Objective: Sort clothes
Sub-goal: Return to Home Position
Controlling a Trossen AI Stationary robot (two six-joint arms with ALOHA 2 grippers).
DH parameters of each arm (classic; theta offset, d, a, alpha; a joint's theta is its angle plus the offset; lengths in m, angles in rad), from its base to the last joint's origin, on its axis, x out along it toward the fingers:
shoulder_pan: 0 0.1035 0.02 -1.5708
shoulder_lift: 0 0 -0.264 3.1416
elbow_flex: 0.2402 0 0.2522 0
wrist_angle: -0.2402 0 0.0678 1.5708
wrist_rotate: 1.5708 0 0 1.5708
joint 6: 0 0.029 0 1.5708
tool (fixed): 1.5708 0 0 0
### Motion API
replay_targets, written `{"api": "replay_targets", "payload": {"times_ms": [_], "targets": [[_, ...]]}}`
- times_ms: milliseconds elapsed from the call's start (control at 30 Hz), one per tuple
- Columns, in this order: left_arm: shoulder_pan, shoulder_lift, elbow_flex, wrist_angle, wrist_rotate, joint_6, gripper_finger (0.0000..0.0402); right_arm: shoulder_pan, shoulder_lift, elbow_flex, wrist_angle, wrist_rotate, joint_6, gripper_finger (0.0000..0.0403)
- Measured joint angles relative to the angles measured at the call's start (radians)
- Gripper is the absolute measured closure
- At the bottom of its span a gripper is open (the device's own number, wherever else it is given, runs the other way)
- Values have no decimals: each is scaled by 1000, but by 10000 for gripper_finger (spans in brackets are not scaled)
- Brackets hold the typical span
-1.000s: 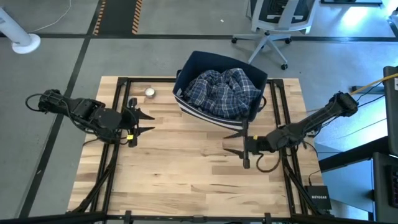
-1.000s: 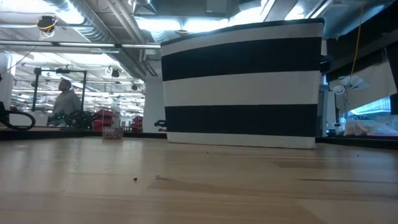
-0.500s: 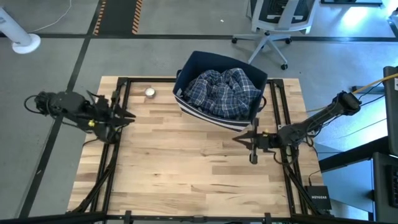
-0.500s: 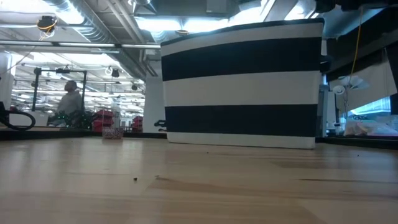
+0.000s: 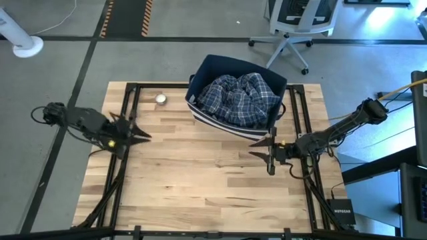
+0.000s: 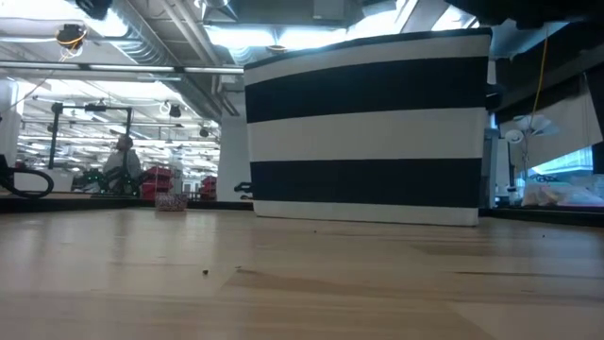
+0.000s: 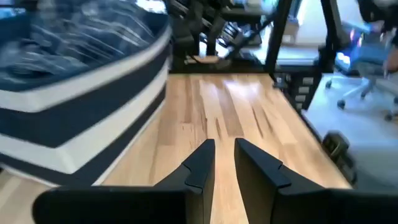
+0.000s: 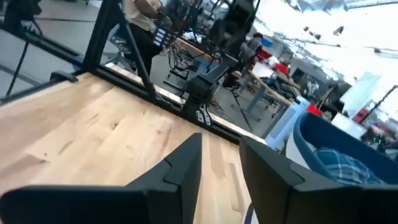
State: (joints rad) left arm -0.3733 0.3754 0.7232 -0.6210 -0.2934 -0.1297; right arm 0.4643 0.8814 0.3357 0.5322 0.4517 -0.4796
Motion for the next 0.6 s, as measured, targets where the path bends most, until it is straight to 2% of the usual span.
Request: {"api": "replay_targets", "payload": {"times_ms": [133,233,300,400,600], "targets": [[0,-33,-135,167,25,75,349,-42,-5,-65,106,-121,-31,274],[0,-79,-201,240,178,165,350,-79,-5,-113,192,-237,-49,274],[1,-114,-224,276,236,177,348,-107,-5,-134,236,-284,-48,274],[2,-179,-271,297,238,158,345,-138,-5,-151,282,-320,-56,274],[2,-308,-398,427,228,154,343,-151,-2,-153,286,-315,-76,274]]}}
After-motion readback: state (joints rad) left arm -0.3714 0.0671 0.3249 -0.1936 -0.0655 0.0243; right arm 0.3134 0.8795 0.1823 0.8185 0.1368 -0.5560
